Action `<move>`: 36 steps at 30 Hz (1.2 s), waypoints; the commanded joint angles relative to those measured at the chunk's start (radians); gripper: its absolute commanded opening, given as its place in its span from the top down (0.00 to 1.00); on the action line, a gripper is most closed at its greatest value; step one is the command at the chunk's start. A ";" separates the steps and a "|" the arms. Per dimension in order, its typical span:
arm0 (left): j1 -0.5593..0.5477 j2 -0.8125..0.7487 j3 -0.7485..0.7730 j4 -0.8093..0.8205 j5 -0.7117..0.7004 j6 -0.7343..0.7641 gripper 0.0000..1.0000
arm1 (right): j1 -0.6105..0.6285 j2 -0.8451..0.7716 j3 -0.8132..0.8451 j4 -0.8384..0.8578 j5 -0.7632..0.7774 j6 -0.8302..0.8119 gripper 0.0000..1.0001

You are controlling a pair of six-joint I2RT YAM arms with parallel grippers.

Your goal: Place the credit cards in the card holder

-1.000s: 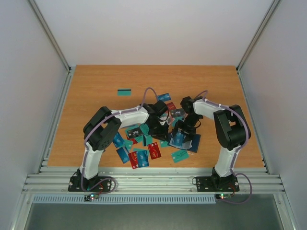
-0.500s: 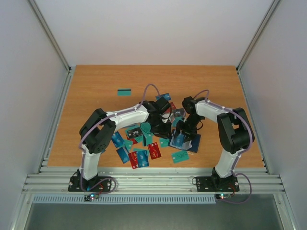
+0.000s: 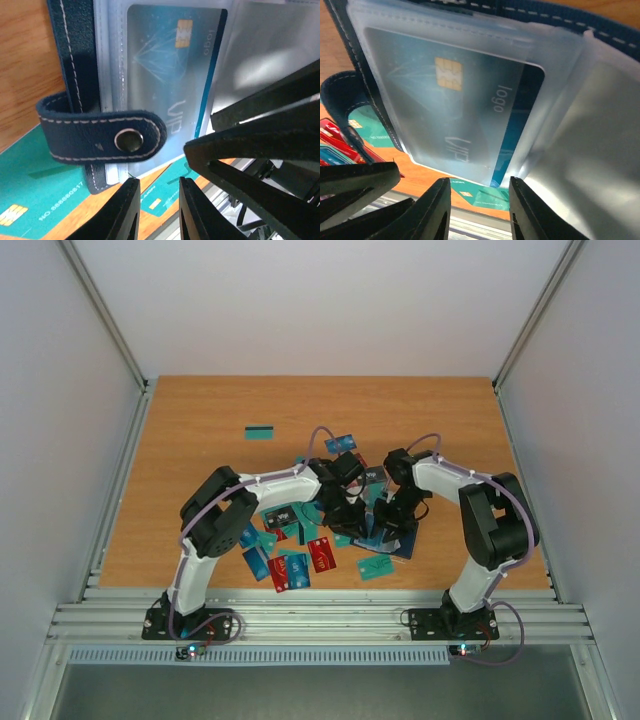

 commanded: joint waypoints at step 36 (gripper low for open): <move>-0.020 -0.019 0.025 -0.058 -0.230 0.019 0.69 | -0.048 0.065 -0.164 0.224 -0.033 -0.070 0.99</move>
